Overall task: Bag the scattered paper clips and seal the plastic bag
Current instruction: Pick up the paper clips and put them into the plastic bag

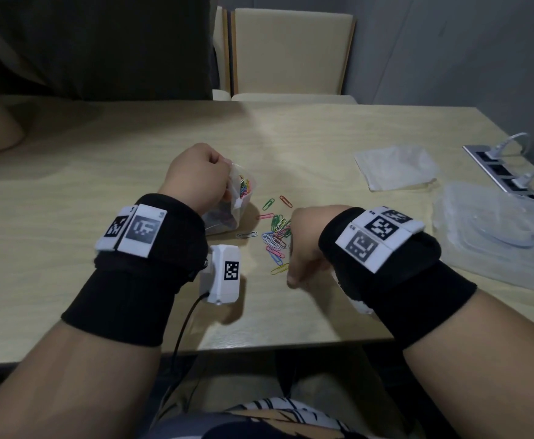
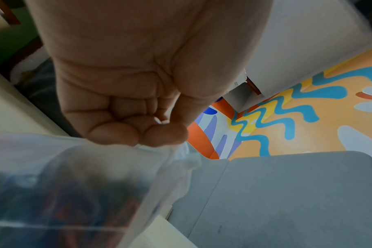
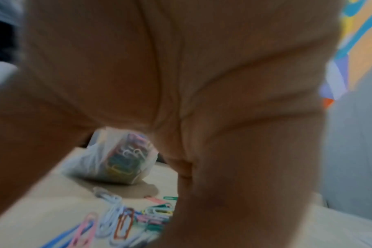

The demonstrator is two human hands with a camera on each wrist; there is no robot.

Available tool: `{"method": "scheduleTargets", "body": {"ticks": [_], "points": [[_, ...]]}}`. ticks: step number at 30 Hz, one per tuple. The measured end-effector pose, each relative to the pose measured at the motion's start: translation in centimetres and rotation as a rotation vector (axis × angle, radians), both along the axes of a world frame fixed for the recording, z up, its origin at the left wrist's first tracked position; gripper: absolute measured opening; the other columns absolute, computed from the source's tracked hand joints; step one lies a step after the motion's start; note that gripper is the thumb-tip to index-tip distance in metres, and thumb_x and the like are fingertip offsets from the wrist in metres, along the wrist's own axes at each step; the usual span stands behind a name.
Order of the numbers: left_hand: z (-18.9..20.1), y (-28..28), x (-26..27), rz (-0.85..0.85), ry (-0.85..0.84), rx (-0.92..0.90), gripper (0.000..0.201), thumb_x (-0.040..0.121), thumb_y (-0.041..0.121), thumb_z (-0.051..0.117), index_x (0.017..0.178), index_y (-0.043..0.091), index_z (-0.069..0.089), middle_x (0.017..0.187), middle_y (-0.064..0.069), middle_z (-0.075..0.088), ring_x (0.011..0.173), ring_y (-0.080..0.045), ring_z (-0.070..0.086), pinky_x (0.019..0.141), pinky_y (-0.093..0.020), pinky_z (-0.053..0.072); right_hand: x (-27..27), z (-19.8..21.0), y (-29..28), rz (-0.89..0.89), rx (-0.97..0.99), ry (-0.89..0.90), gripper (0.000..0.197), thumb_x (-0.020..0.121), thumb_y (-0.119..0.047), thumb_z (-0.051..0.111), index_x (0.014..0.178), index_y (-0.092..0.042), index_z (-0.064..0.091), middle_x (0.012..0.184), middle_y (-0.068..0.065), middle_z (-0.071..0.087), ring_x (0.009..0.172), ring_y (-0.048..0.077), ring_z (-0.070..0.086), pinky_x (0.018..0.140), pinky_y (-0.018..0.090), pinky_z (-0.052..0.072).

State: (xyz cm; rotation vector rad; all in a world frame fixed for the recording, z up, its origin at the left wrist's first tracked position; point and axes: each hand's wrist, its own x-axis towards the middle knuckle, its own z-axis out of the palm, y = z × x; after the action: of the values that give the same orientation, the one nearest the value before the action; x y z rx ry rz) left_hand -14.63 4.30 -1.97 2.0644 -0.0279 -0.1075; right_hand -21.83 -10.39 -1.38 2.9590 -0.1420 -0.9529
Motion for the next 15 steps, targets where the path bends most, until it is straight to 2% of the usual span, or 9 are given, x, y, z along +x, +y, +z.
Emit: {"method": "scheduleTargets", "body": {"ticks": [2, 5, 7, 8, 10, 12, 15], "points": [[0.1, -0.1, -0.1, 0.002, 0.009, -0.014, 0.018, 0.092, 0.024, 0.050, 0.075, 0.018, 0.056, 0.070, -0.010, 0.064, 0.075, -0.044, 0.069, 0.073, -0.056, 0.058, 0.0, -0.7, 0.2, -0.041, 0.046, 0.016, 0.046, 0.068, -0.038, 0.084, 0.098, -0.009, 0.065, 0.097, 0.004, 0.075, 0.084, 0.021, 0.072, 0.077, 0.033, 0.059], [0.1, -0.2, -0.1, 0.004, 0.025, -0.034, 0.019, 0.095, 0.022, 0.049, 0.079, 0.015, 0.056, 0.070, -0.016, 0.066, 0.062, -0.039, 0.070, 0.061, -0.047, 0.058, 1.0, -1.2, 0.4, -0.044, 0.083, -0.084, 0.033, 0.080, -0.039, 0.075, 0.081, -0.011, 0.057, 0.101, 0.008, 0.072, 0.086, 0.023, 0.068, 0.067, 0.028, 0.050], [0.0, -0.1, -0.1, -0.007, 0.022, -0.035, 0.019, 0.095, 0.023, 0.049, 0.079, 0.015, 0.056, 0.074, -0.017, 0.067, 0.065, -0.039, 0.070, 0.063, -0.047, 0.058, 1.8, -1.5, 0.3, -0.065, 0.087, -0.145, 0.040, 0.081, -0.042, 0.074, 0.096, -0.008, 0.058, 0.108, 0.009, 0.069, 0.096, 0.026, 0.067, 0.071, 0.029, 0.047], [0.1, -0.1, -0.2, -0.010, 0.025, -0.042, 0.018, 0.094, 0.023, 0.050, 0.080, 0.015, 0.056, 0.075, -0.018, 0.067, 0.066, -0.039, 0.069, 0.064, -0.049, 0.059, 2.3, -1.6, 0.1, -0.104, 0.105, -0.168, 0.051, 0.078, -0.042, 0.076, 0.107, -0.005, 0.057, 0.110, 0.010, 0.068, 0.099, 0.028, 0.067, 0.072, 0.031, 0.048], [-0.1, 0.0, -0.2, -0.009, 0.040, -0.062, 0.018, 0.095, 0.021, 0.050, 0.080, 0.013, 0.055, 0.075, -0.021, 0.066, 0.061, -0.039, 0.068, 0.058, -0.048, 0.058, 3.2, -1.8, -0.3, -0.185, 0.140, -0.213, 0.072, 0.071, -0.043, 0.082, 0.121, -0.003, 0.048, 0.113, 0.011, 0.063, 0.102, 0.031, 0.064, 0.075, 0.034, 0.049], [-0.2, 0.1, -0.2, -0.004, 0.045, -0.067, 0.018, 0.095, 0.019, 0.050, 0.079, 0.013, 0.055, 0.072, -0.018, 0.063, 0.057, -0.039, 0.067, 0.052, -0.047, 0.057, 4.0, -2.1, -0.7, -0.183, 0.129, -0.214, 0.084, 0.066, -0.048, 0.083, 0.127, -0.008, 0.042, 0.121, 0.013, 0.052, 0.107, 0.034, 0.059, 0.084, 0.039, 0.050], [-0.3, 0.2, -0.2, -0.013, 0.041, -0.061, 0.017, 0.093, 0.019, 0.050, 0.078, 0.014, 0.055, 0.073, -0.017, 0.062, 0.062, -0.041, 0.066, 0.057, -0.056, 0.059, 4.7, -2.2, -1.1, -0.084, 0.086, -0.194, 0.082, 0.067, -0.056, 0.079, 0.129, -0.015, 0.045, 0.128, 0.014, 0.041, 0.106, 0.037, 0.057, 0.091, 0.043, 0.049]]}}
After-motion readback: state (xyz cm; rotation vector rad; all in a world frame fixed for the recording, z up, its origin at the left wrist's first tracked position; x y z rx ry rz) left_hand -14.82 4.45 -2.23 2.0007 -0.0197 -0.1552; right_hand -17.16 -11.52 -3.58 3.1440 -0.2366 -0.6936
